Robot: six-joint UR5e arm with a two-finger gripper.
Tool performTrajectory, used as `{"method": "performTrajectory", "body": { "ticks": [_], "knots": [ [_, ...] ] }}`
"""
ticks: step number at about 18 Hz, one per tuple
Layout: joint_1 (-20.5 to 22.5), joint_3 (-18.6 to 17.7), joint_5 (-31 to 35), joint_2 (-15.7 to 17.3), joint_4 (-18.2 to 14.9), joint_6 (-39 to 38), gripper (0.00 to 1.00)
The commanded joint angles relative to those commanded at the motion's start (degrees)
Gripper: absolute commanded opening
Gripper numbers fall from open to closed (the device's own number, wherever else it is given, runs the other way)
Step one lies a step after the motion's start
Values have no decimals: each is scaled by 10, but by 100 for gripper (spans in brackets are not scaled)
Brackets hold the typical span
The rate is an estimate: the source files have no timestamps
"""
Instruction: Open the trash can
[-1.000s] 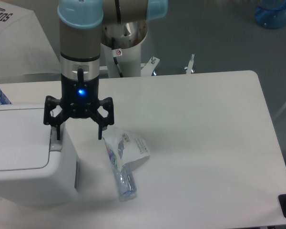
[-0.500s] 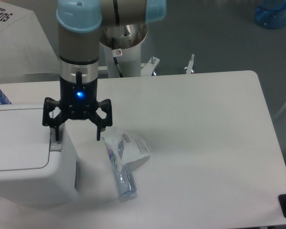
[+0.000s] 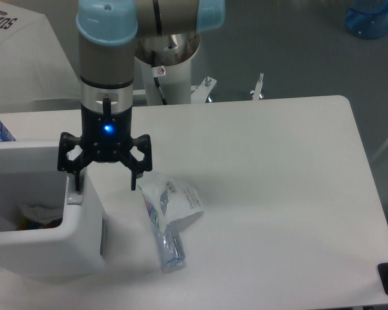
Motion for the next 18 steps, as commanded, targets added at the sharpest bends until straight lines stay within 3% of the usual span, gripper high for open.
{"method": "performTrajectory", "body": {
  "ticks": [4, 7, 15, 18],
  "knots": [
    [1, 37, 0, 0, 3, 13, 100],
    [5, 65, 2, 0, 0, 78, 100],
    [40, 67, 17, 30, -9, 249, 100],
    [46, 64, 17, 35, -9, 252, 100]
  ]
}}
